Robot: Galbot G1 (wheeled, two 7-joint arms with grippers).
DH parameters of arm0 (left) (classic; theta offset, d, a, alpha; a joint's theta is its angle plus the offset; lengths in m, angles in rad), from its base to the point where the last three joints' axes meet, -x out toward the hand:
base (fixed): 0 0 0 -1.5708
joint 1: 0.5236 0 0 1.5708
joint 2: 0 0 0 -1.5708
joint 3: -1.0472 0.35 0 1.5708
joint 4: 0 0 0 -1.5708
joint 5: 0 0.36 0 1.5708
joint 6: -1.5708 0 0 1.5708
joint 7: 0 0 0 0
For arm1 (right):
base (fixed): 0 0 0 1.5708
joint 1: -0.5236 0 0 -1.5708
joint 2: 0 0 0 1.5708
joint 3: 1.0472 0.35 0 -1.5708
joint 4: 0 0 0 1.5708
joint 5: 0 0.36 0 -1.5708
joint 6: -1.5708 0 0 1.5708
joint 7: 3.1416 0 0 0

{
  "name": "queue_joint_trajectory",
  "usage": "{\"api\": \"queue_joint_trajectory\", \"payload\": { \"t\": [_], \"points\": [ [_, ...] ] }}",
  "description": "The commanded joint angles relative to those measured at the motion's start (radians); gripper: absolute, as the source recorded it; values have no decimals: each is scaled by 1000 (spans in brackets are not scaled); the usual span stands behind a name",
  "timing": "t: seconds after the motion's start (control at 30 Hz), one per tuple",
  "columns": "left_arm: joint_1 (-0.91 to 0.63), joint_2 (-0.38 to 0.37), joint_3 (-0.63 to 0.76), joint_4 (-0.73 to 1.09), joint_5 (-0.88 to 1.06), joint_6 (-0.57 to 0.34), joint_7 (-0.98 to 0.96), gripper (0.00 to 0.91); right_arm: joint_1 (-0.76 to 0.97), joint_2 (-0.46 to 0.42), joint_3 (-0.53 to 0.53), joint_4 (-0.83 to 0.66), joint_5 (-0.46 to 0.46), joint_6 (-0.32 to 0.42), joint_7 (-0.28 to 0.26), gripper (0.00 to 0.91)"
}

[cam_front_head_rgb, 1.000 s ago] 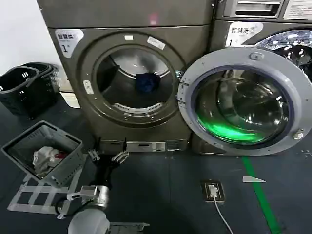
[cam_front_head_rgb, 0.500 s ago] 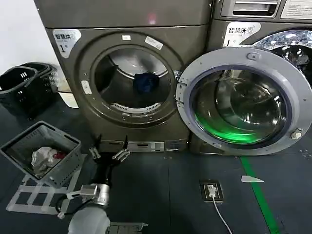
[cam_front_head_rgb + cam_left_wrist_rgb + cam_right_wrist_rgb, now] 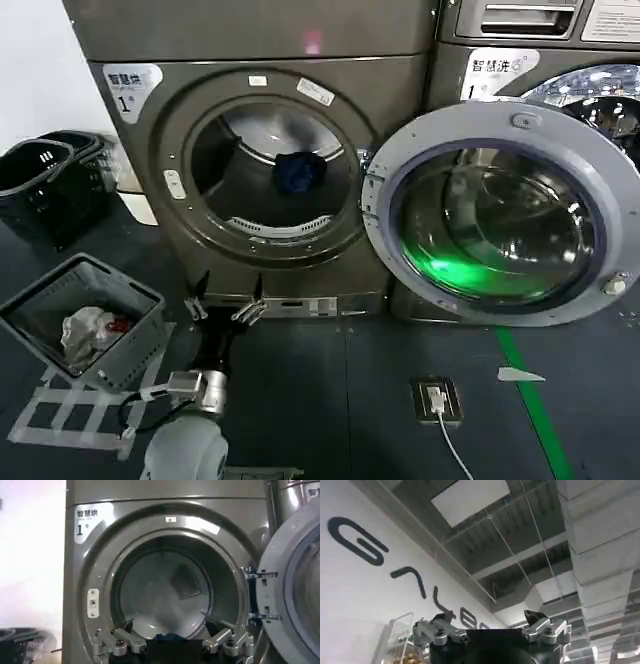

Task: Grasp the clothes from the dryer.

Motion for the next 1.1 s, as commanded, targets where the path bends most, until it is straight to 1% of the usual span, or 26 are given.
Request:
{"api": "queue_joint_trajectory", "payload": {
  "t": [0.03, 0.53, 0.7, 1.1],
  "points": [
    [-1, 1, -3, -3, -2, 1, 0, 907, 0, 2, -2, 6, 5, 2, 1, 907],
    [-5, -7, -6, 4, 1, 0, -2, 907, 1, 1, 0, 6, 9, 2, 10, 907],
    [-24, -13, 3, 15, 0, 0, -2, 907, -7, 2, 11, 6, 31, 24, 14, 907],
    [-46, -16, 17, 25, -2, 2, 0, 907, -18, 2, 29, -8, 29, 28, 14, 907]
  ]
}}
